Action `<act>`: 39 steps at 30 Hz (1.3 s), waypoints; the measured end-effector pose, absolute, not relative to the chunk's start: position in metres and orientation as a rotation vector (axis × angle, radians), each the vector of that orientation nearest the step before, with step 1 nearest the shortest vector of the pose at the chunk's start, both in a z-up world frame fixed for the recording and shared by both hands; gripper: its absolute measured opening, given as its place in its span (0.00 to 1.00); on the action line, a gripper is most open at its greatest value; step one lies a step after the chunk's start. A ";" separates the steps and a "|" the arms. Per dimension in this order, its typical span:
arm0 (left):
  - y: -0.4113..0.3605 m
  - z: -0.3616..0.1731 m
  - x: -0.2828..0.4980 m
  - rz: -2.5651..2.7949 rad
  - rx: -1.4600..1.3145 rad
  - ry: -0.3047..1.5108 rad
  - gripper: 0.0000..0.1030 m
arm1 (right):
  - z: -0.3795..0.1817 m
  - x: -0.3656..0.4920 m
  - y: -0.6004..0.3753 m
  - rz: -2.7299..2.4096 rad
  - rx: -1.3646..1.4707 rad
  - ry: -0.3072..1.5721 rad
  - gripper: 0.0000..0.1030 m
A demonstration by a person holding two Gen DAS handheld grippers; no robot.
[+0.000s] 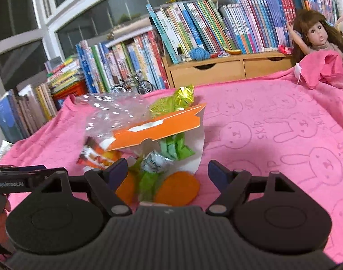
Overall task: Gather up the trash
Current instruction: 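Grasp the orange-and-white paper bag with the right gripper, then grasp the orange snack wrapper with the left gripper while the right gripper lifts the paper bag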
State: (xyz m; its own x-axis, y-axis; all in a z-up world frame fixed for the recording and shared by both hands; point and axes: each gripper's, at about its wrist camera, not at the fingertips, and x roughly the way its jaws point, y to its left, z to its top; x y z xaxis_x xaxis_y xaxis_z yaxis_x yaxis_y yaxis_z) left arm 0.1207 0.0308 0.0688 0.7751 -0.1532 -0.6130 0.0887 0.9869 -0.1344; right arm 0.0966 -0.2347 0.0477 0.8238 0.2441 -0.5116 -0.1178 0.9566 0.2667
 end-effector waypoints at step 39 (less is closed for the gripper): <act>0.009 0.062 0.128 -0.152 -0.074 0.577 0.08 | 0.071 0.105 -0.266 0.155 0.573 0.402 0.18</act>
State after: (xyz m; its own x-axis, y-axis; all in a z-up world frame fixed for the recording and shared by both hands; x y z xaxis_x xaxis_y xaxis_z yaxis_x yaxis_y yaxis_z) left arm 0.1281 0.0093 0.0620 0.8273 -0.1640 -0.5372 0.1229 0.9861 -0.1119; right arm 0.1055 -0.2662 0.0714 0.9112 0.2526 -0.3254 -0.0321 0.8311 0.5553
